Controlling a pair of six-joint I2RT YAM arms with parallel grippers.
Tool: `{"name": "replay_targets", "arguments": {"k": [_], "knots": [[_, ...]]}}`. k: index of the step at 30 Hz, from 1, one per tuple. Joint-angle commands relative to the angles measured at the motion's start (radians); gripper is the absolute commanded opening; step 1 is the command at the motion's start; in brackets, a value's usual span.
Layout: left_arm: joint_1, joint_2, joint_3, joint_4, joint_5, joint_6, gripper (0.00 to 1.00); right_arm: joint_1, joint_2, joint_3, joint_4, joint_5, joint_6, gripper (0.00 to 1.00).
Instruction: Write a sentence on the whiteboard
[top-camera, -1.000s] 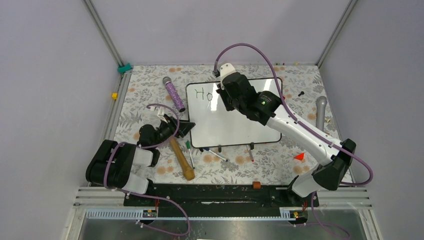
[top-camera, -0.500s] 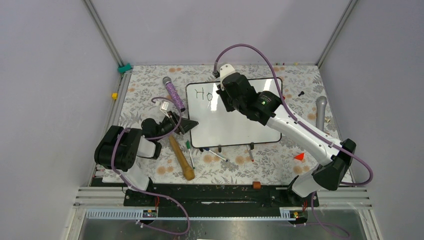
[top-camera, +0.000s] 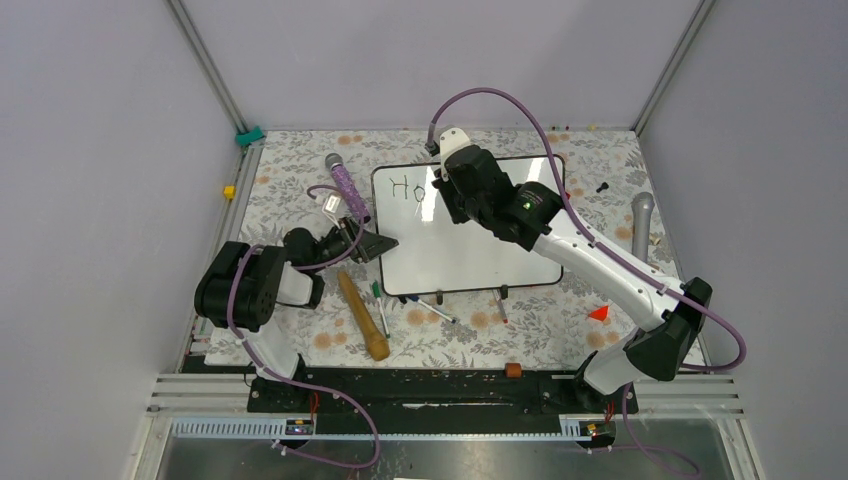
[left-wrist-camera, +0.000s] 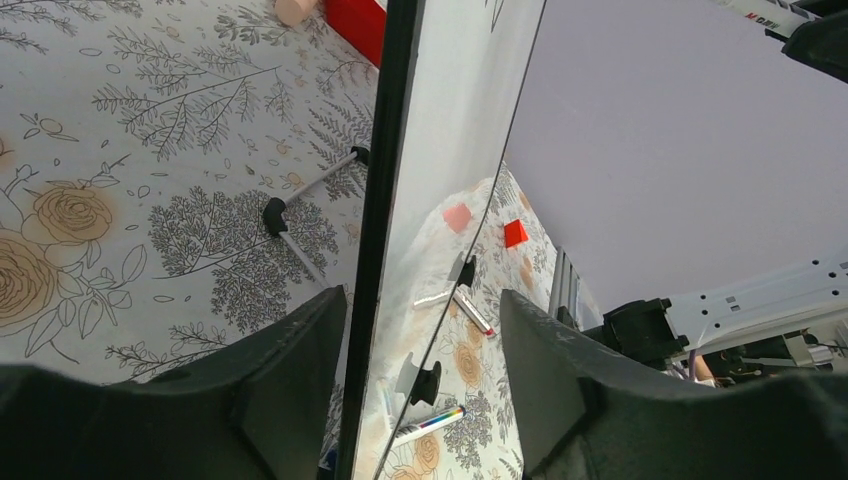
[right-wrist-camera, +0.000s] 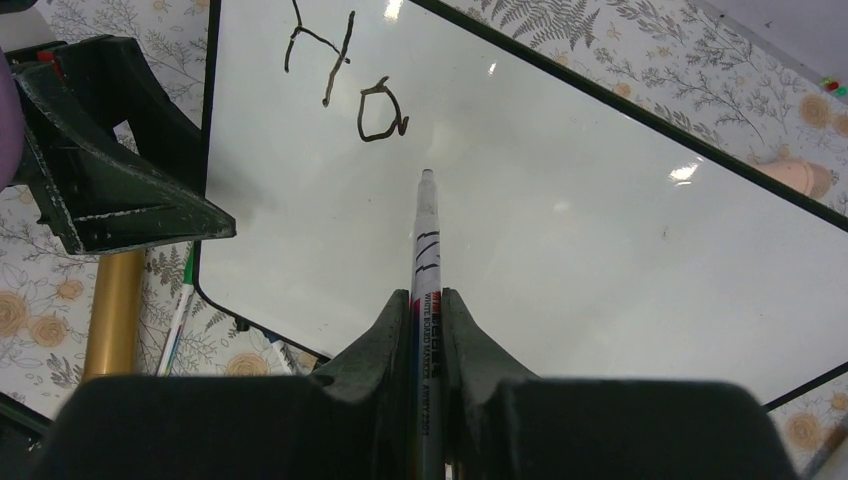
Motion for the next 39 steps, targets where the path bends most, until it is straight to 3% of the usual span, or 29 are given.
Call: {"name": "replay_targets", "arguments": {"k": [1, 3, 10, 26, 39], "knots": [[0.013, -0.016, -0.007, 0.075, 0.034, 0.027, 0.55, -0.006, -0.019, 0.015, -0.002, -0.018, 0.013, 0.0], [0.021, -0.014, -0.009, 0.078, 0.042, 0.031, 0.47, -0.006, -0.017, 0.017, -0.004, -0.016, 0.012, 0.0], [0.022, -0.03, -0.02, 0.077, 0.046, 0.065, 0.41, -0.006, -0.004, 0.028, -0.011, -0.02, 0.017, 0.0], [0.027, 0.042, 0.02, 0.073, 0.065, 0.027, 0.06, 0.024, 0.09, 0.077, 0.016, 0.072, 0.021, 0.0], [0.042, 0.057, 0.027, 0.073, 0.08, 0.016, 0.0, 0.026, 0.131, 0.119, 0.014, 0.13, 0.011, 0.0]]}}
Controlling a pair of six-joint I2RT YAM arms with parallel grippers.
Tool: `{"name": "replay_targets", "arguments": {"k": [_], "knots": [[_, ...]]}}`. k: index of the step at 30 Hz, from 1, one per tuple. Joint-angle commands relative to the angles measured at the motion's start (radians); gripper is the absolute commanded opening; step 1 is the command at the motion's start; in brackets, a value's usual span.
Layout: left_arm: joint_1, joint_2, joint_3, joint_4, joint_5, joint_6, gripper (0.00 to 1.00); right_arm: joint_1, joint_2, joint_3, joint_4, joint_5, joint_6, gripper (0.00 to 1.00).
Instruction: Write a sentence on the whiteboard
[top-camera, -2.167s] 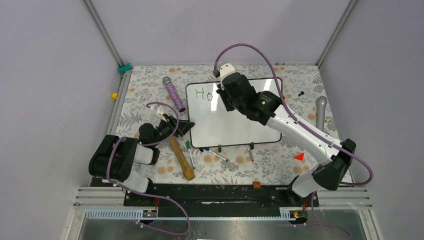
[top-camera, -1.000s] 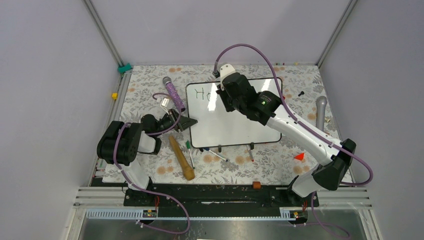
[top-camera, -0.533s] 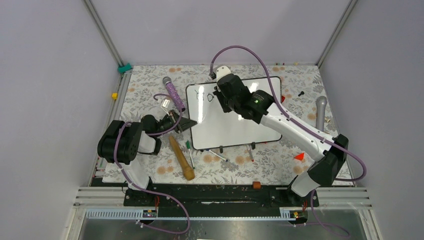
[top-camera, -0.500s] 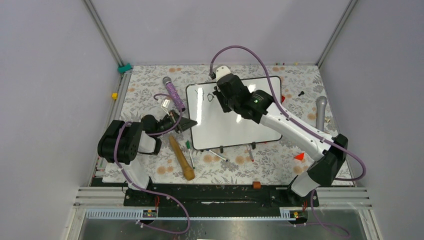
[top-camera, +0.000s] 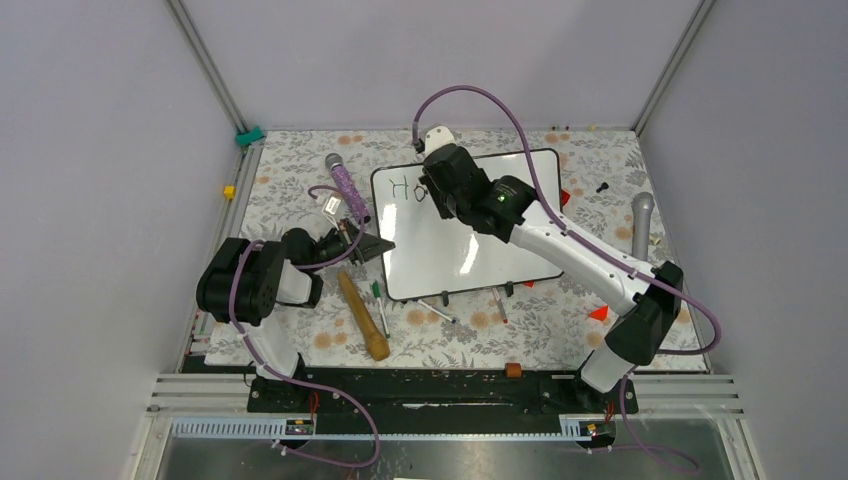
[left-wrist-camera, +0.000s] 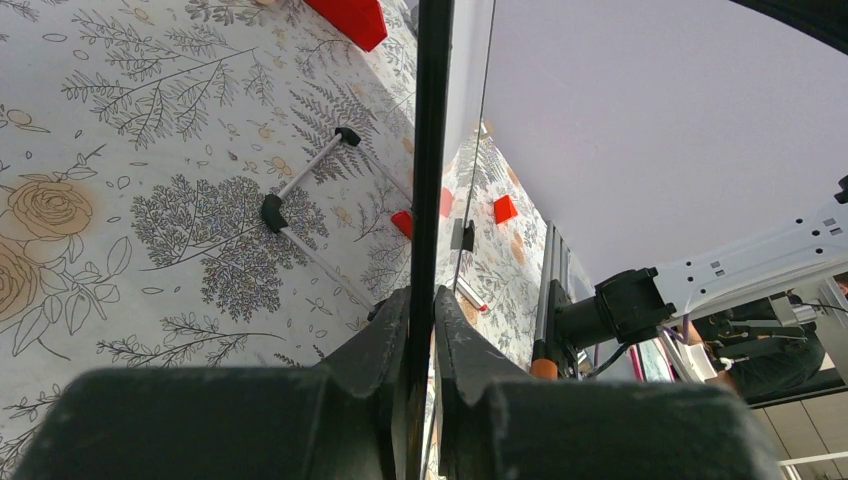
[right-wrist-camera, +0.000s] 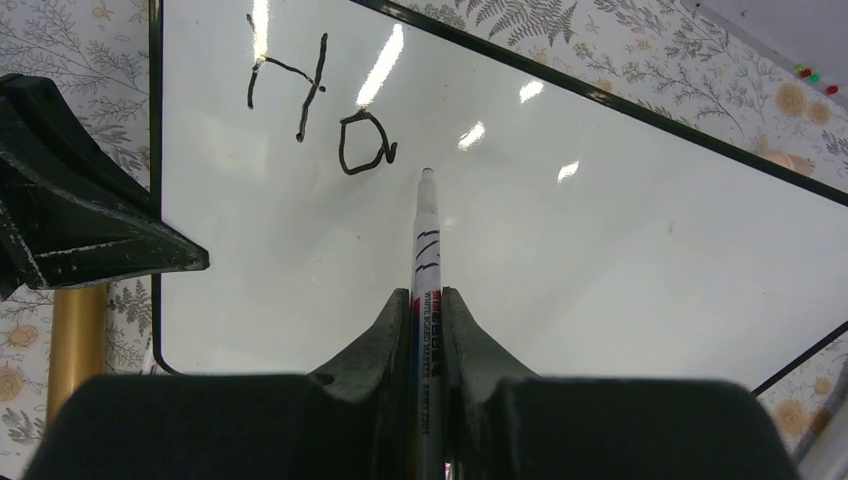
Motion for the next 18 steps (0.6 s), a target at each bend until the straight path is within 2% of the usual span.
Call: {"name": "replay_targets", "arguments": {"k": [1, 7, 12, 15, 18], "knots": [[0.012, 0.02, 0.021, 0.027, -0.008, 0.015, 0.0, 0.008, 0.022, 0.062, 0.008, 0.04, -0.006, 0.0], [0.017, 0.027, 0.023, 0.019, -0.001, 0.013, 0.01, 0.008, 0.042, 0.093, -0.017, 0.016, 0.006, 0.0], [0.025, 0.048, 0.05, -0.018, 0.02, -0.009, 0.28, 0.009, 0.035, 0.089, -0.017, 0.016, 0.005, 0.0], [0.03, 0.094, 0.12, -0.079, 0.115, -0.017, 0.35, 0.009, 0.029, 0.084, -0.017, 0.021, 0.002, 0.0], [0.033, 0.167, 0.166, 0.034, 0.168, -0.118, 0.4, 0.008, 0.024, 0.079, -0.015, 0.025, -0.001, 0.0]]}}
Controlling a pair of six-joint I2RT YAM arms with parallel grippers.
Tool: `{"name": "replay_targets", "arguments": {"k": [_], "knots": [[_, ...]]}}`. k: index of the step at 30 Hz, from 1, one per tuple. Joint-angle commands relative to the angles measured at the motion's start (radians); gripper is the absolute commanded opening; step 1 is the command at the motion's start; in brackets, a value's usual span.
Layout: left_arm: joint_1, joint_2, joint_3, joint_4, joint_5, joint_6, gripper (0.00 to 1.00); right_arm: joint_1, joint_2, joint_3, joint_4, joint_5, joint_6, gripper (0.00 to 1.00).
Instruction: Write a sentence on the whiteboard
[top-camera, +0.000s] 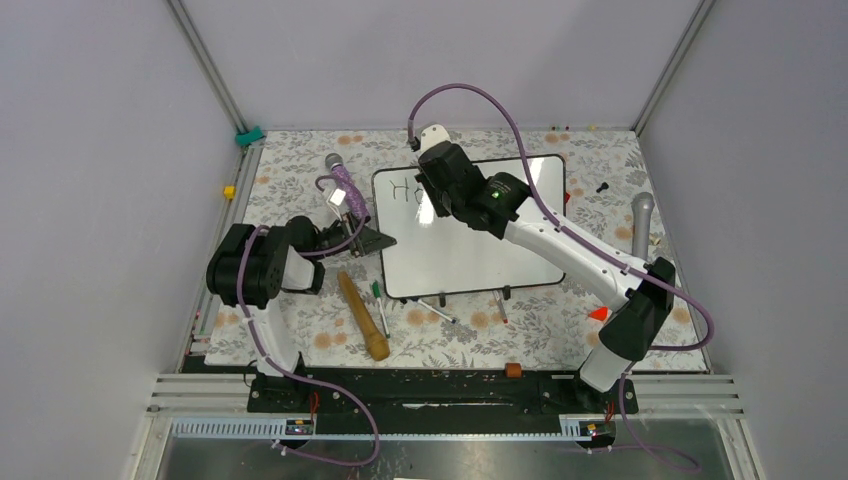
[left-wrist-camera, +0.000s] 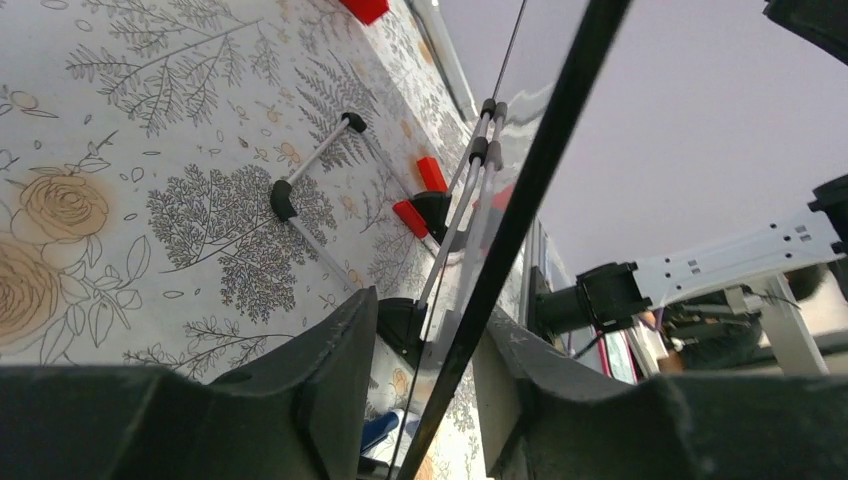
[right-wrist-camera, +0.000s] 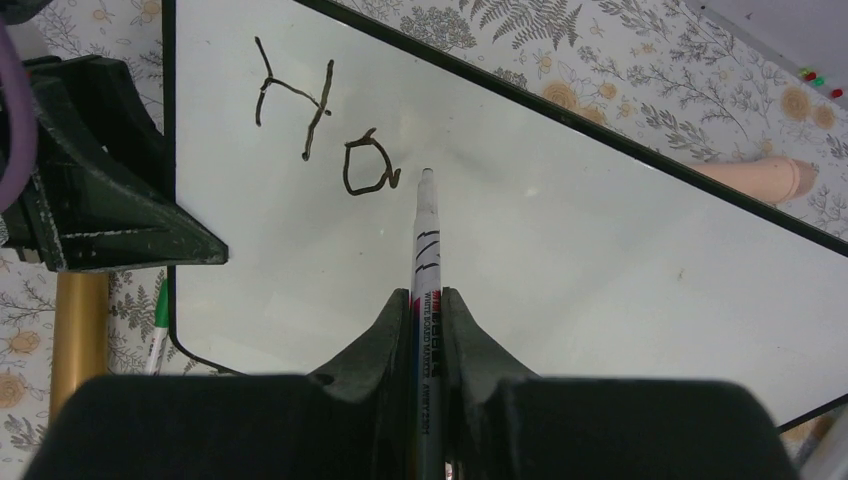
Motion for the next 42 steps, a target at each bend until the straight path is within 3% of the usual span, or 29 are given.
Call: {"name": "replay_targets", "arguments": {"k": [1, 9, 12, 15, 22, 33, 42], "knots": [[0.009, 0.09, 0.086, 0.094, 0.102, -0.092, 0.4, 0.007, -0.02, 0.03, -0.003, 0.022, -0.004, 0.0], [0.01, 0.102, 0.136, 0.09, 0.141, -0.111, 0.39, 0.007, -0.044, 0.002, 0.015, 0.033, -0.018, 0.0], [0.009, 0.103, 0.142, 0.091, 0.131, -0.12, 0.29, 0.007, -0.046, -0.003, 0.017, 0.039, -0.022, 0.0], [0.01, 0.086, 0.12, 0.091, 0.096, -0.068, 0.0, 0.007, -0.055, -0.011, 0.021, 0.036, -0.022, 0.0], [0.009, 0.019, 0.105, 0.089, 0.217, 0.178, 0.0, 0.007, -0.081, -0.037, 0.033, 0.032, -0.021, 0.0], [-0.031, 0.106, 0.233, 0.099, 0.426, 0.208, 0.0, 0.007, -0.118, -0.069, 0.046, 0.037, -0.017, 0.0], [-0.02, 0.071, 0.25, 0.097, 0.401, 0.178, 0.0, 0.007, -0.146, -0.08, 0.05, 0.033, -0.019, 0.0]]}}
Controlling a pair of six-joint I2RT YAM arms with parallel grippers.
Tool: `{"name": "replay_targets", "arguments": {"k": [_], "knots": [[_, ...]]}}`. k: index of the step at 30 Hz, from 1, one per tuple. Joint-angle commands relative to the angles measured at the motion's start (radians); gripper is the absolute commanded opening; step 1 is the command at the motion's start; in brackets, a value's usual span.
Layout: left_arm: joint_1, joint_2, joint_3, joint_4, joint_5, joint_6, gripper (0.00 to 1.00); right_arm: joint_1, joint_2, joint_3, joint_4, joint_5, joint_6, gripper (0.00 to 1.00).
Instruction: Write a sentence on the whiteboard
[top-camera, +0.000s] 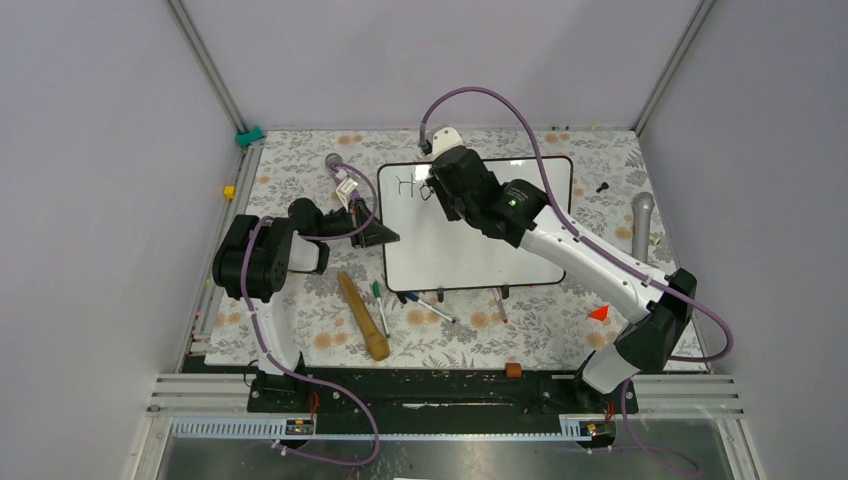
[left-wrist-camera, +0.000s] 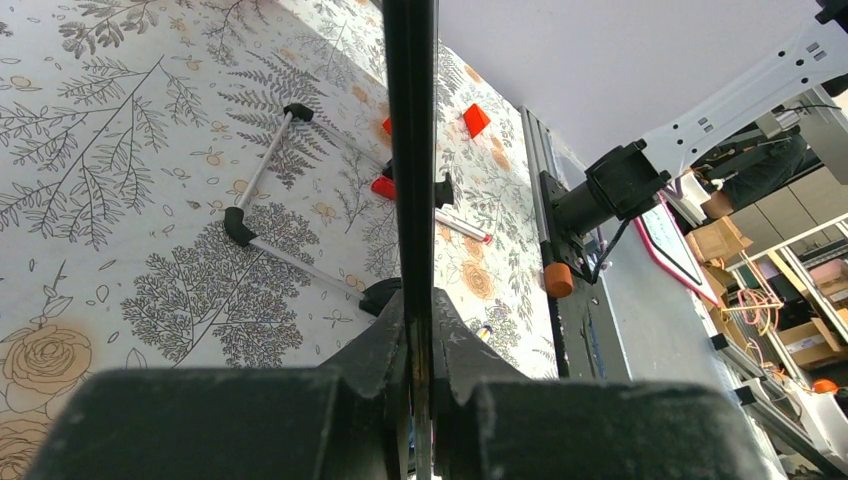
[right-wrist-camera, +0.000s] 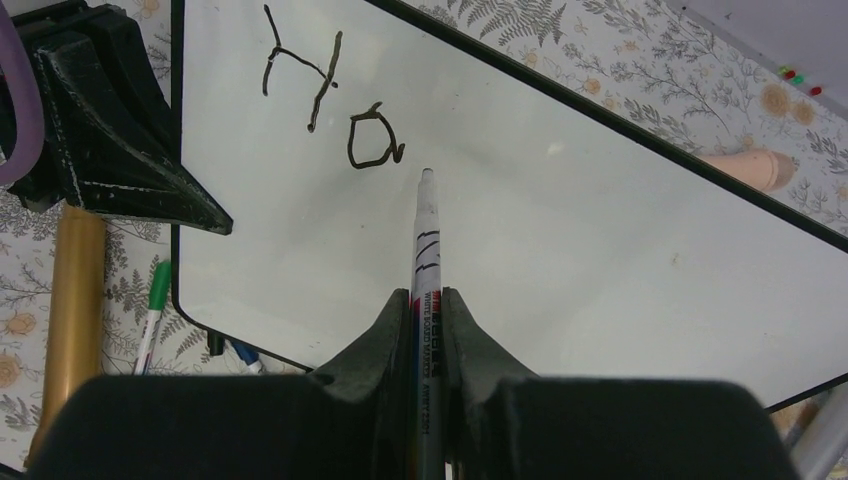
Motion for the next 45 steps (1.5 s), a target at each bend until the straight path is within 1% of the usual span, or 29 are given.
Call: {"name": "replay_targets", "arguments": {"k": [1, 7, 11, 13, 16, 22, 23, 24, 25, 26, 27, 28, 29, 31, 34, 38, 39, 40, 41, 43, 45], "knots": [[0.001, -0.014, 0.044, 0.055, 0.119, 0.041, 0.0, 0.007, -0.058, 0.001, 0.038, 0.029, -0.008, 0.0], [-0.009, 0.008, 0.15, 0.054, 0.158, 0.02, 0.0, 0.007, -0.072, -0.014, 0.051, 0.025, -0.007, 0.0], [-0.006, 0.063, 0.264, 0.056, 0.167, -0.065, 0.0, 0.007, -0.08, -0.021, 0.052, 0.03, -0.009, 0.0], [-0.006, 0.081, 0.304, 0.056, 0.17, -0.065, 0.0, 0.007, -0.084, -0.022, 0.054, 0.033, -0.009, 0.0], [-0.005, 0.091, 0.333, 0.056, 0.175, -0.04, 0.0, 0.008, -0.091, -0.027, 0.059, 0.035, -0.012, 0.0], [0.0, 0.114, 0.354, 0.056, 0.173, -0.044, 0.0, 0.007, -0.098, -0.036, 0.07, 0.037, -0.011, 0.0], [0.0, 0.116, 0.353, 0.056, 0.171, -0.044, 0.02, 0.007, -0.097, -0.036, 0.069, 0.036, -0.012, 0.0], [0.0, 0.115, 0.349, 0.056, 0.169, -0.042, 0.07, 0.007, -0.097, -0.035, 0.069, 0.035, -0.011, 0.0], [0.002, 0.109, 0.34, 0.056, 0.161, -0.035, 0.21, 0.007, -0.096, -0.036, 0.069, 0.037, -0.011, 0.0], [0.001, 0.102, 0.329, 0.056, 0.145, -0.024, 0.38, 0.007, -0.097, -0.036, 0.07, 0.038, -0.011, 0.0], [0.002, 0.1, 0.332, 0.056, 0.149, -0.019, 0.51, 0.007, -0.097, -0.036, 0.069, 0.038, -0.011, 0.0], [0.0, 0.102, 0.342, 0.056, 0.161, -0.022, 0.59, 0.006, -0.095, -0.036, 0.07, 0.037, -0.011, 0.0], [-0.002, 0.101, 0.348, 0.056, 0.163, -0.022, 0.64, 0.007, -0.094, -0.035, 0.07, 0.038, -0.011, 0.0], [0.004, 0.097, 0.355, 0.056, 0.15, -0.009, 0.7, 0.008, -0.095, -0.035, 0.069, 0.038, -0.011, 0.0], [0.006, 0.098, 0.377, 0.056, 0.129, 0.022, 0.75, 0.006, -0.096, -0.034, 0.07, 0.041, -0.011, 0.0], [0.007, 0.126, 0.421, 0.056, 0.097, 0.079, 0.75, 0.006, -0.095, -0.037, 0.07, 0.045, -0.011, 0.0], [0.008, 0.127, 0.414, 0.057, 0.081, 0.121, 0.71, 0.006, -0.095, -0.036, 0.07, 0.046, -0.013, 0.0], [0.013, 0.13, 0.419, 0.056, 0.068, 0.126, 0.66, 0.006, -0.095, -0.036, 0.069, 0.047, -0.013, 0.0], [0.017, 0.133, 0.423, 0.057, 0.074, 0.12, 0.65, 0.006, -0.096, -0.037, 0.069, 0.048, -0.013, 0.0], [0.02, 0.109, 0.381, 0.058, 0.077, 0.159, 0.65, 0.004, -0.095, -0.038, 0.07, 0.05, -0.013, 0.0], [0.019, 0.052, 0.283, 0.058, 0.074, 0.278, 0.65, 0.004, -0.096, -0.039, 0.07, 0.049, -0.011, 0.0]]}}
